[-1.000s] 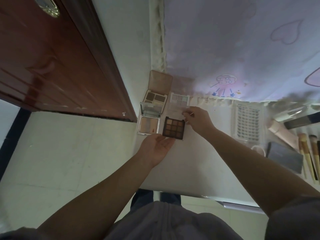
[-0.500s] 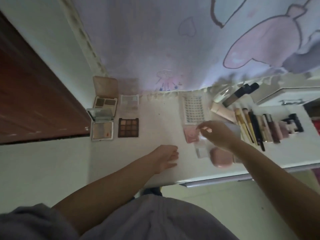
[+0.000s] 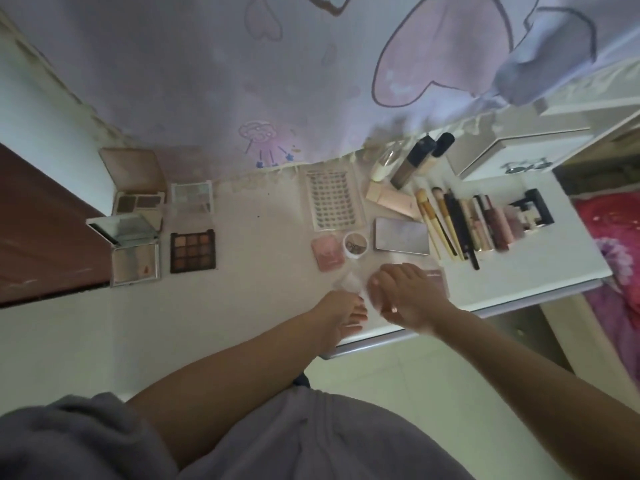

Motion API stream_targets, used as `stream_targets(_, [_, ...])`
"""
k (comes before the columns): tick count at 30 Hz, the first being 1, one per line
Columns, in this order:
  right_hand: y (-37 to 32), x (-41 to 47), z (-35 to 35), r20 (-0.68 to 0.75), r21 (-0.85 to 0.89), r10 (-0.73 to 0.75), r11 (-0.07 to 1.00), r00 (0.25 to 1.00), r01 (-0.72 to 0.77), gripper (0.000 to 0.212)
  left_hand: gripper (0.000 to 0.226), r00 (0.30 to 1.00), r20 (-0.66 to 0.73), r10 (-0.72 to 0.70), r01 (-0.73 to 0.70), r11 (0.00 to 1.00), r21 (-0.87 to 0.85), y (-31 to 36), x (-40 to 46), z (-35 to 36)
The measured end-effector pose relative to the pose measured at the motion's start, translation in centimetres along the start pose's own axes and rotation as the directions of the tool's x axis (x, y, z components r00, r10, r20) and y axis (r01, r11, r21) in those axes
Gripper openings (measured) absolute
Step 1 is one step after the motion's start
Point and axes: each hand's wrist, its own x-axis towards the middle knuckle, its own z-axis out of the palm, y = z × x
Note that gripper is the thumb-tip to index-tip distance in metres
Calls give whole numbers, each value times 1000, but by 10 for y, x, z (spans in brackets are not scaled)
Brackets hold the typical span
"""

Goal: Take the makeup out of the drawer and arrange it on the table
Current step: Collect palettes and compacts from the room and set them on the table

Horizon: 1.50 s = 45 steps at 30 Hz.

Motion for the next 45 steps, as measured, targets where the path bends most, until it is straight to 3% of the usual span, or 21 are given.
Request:
stream_targets(4, [-17,-1,-22,-55,308,101,948,993,-79,47,37,984,178,16,9,990,-137,1,-15,-5])
stream_targets(6, [-35,1,-36,-66,476,161,872,985,-111,51,59,940,337,57,38,962,-269,5,-28,-15])
stream_targets(9, [-58,5,-57,-46,628,147,774,988,-86,56,66,892,422,160,12,927,-376,9,-50,-37])
stream_targets(15, [-117,26,-87,-52,519,-74,850,996,90,55,68,902,352,251,-69,887,-457,-2,-90,-94])
stream_targets(20, [-169,46,-93,1,535,-218,825,976,183,51,61,886,309,347,-119,812,-571,-34,-114,-149])
stream_targets(26, [-224,72,-89,74,563,-341,790,937,243,46,61,908,161,386,-173,696,-696,-69,-130,-198])
stream_targets(31, [-238,104,-100,157,813,-350,577,923,81,15,66,915,137,380,-146,628,-765,-84,-139,-228])
stream_targets(33, [-243,117,-98,146,890,-285,456,947,0,17,68,916,123,382,-153,616,-773,-85,-140,-236])
stream_targets(35, [-250,129,-91,137,935,-188,348,972,-64,22,67,925,75,372,-188,621,-761,-84,-142,-245])
stream_targets(36, [-254,135,-85,119,933,-161,357,980,-55,19,65,930,38,364,-213,622,-753,-82,-143,-249])
stream_targets(39, [-272,155,-72,36,854,-110,519,993,26,11,45,934,-161,319,-338,643,-687,-77,-140,-263])
stream_targets(40, [-279,163,-69,12,823,-96,567,995,44,14,35,907,-285,310,-421,678,-603,-75,-136,-268])
stream_targets(42, [-290,176,-65,-29,760,-72,646,997,69,11,24,784,-523,335,-545,774,-322,-71,-134,-277])
stream_targets(45, [-299,191,-57,-72,701,-37,709,997,77,13,29,651,-621,437,-527,849,45,-65,-132,-282])
